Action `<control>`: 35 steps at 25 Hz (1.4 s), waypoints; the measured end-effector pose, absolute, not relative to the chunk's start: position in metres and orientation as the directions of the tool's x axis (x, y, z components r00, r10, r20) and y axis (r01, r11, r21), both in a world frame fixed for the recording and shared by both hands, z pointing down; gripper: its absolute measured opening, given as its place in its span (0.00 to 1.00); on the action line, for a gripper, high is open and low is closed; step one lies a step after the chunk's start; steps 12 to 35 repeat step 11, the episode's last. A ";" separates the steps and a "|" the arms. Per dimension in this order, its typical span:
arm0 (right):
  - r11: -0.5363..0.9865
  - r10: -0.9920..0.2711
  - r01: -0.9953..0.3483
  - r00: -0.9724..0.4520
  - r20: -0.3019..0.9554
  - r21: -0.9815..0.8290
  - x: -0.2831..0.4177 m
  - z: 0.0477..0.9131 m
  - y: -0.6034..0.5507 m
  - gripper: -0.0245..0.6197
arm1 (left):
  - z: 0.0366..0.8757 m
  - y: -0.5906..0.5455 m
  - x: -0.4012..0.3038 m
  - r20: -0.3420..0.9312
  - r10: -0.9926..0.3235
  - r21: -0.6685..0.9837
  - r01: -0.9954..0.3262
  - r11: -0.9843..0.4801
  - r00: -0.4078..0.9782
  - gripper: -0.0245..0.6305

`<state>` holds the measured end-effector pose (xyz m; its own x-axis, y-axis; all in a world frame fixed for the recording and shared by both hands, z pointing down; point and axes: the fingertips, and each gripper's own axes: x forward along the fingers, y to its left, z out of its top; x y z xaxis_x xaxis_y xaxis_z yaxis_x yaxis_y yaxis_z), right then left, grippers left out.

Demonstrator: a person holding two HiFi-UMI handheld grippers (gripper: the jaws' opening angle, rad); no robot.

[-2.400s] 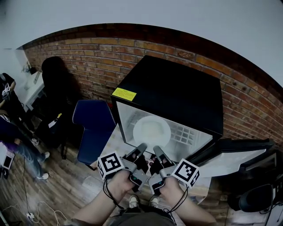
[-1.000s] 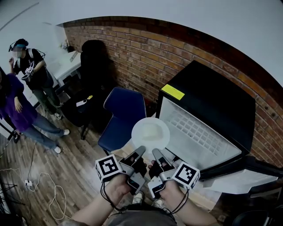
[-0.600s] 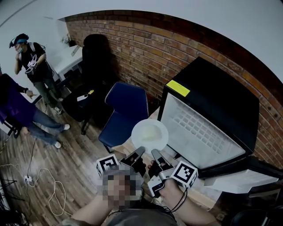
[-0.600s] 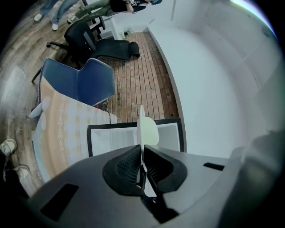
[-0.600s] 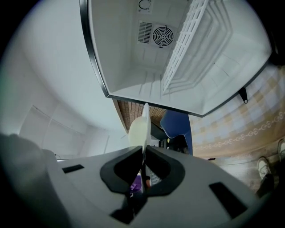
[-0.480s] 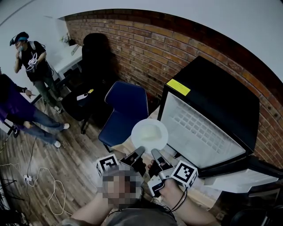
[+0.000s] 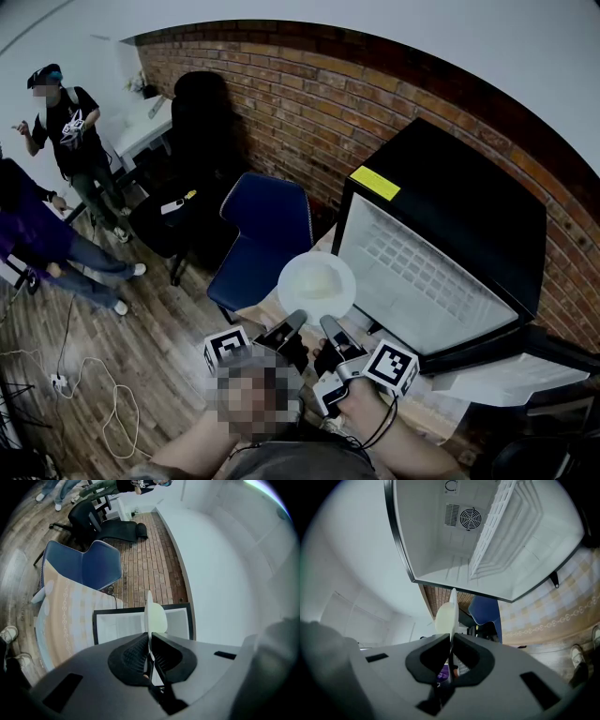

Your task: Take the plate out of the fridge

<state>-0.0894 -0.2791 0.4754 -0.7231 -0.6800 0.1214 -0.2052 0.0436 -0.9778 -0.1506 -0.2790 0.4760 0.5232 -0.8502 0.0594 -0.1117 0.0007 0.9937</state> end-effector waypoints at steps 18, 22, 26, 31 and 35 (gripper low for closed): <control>0.023 -0.685 -0.197 -0.717 0.129 -0.980 -0.081 0.478 -0.278 0.10 | 0.475 -0.280 -0.143 0.057 -0.840 0.993 -0.121 -0.010 0.539 0.09; 0.023 -0.685 -0.197 -0.717 0.129 -0.980 -0.081 0.478 -0.278 0.10 | 0.475 -0.280 -0.143 0.057 -0.840 0.993 -0.121 -0.010 0.539 0.09; 0.023 -0.685 -0.197 -0.717 0.129 -0.980 -0.081 0.478 -0.278 0.10 | 0.475 -0.280 -0.143 0.057 -0.840 0.993 -0.121 -0.010 0.539 0.09; 0.023 -0.685 -0.197 -0.717 0.129 -0.980 -0.081 0.478 -0.278 0.10 | 0.475 -0.280 -0.143 0.057 -0.840 0.993 -0.121 -0.010 0.539 0.09; 0.023 -0.685 -0.197 -0.717 0.129 -0.980 -0.081 0.478 -0.278 0.10 | 0.475 -0.280 -0.143 0.057 -0.840 0.993 -0.121 -0.010 0.539 0.09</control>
